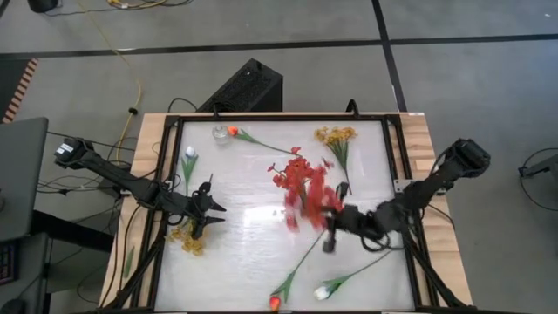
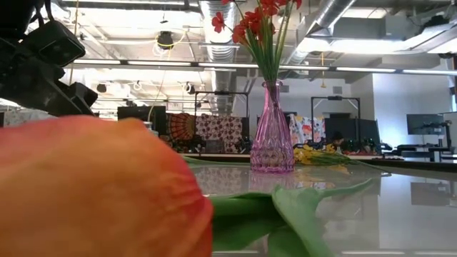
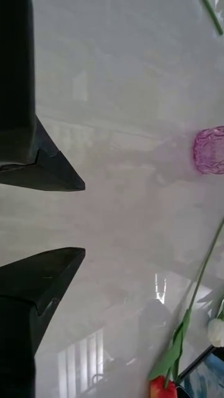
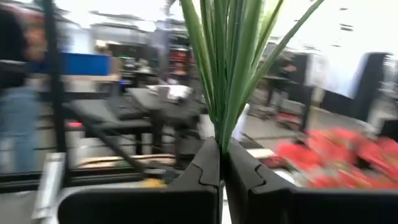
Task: Sort flowers into vase by color
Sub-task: Put the red flowers into the violet vase
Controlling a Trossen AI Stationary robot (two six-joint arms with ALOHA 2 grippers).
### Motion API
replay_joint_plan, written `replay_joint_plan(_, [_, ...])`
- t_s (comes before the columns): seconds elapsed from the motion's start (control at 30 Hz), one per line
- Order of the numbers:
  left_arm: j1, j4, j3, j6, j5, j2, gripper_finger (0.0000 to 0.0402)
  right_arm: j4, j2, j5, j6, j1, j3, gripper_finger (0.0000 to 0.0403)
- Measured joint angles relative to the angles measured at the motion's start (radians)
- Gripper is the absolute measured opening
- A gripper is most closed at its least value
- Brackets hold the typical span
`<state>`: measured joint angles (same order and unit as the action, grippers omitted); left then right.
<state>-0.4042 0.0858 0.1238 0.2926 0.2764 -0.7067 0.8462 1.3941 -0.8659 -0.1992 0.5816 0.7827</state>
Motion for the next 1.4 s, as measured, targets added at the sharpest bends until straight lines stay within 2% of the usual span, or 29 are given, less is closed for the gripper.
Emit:
replay_joint_plan(0.23, [0.0, -0.015, 0.0, 0.013, -0.004, 0.0, 0.0146, 0.115, -0.043, -0.002, 0.067, -0.096, -0.116, 0.0028])
replay_joint_plan(0.37, [0.0, -0.032, 0.0, 0.026, -0.004, 0.0, 0.0146, 0.137, -0.023, -0.037, -0.006, -0.111, -0.123, 0.0028])
replay_joint_plan(0.53, [0.0, -0.035, 0.0, 0.041, -0.004, 0.0, 0.0146, 0.181, 0.037, -0.05, -0.015, -0.149, -0.122, 0.0028])
replay_joint_plan(0.83, [0.0, -0.036, 0.0, 0.052, -0.004, 0.0, 0.0146, 0.446, 0.163, -0.067, -0.22, -0.178, -0.122, 0.0028])
replay_joint_plan(1.23, [0.0, -0.051, 0.0, 0.052, -0.002, 0.0, 0.0146, 0.468, 0.157, -0.154, -0.348, -0.119, -0.122, 0.0027])
replay_joint_plan(1.4, [0.0, -0.051, 0.0, 0.058, -0.001, 0.0, 0.0146, 0.433, 0.165, -0.158, -0.302, -0.122, -0.121, 0.0027])
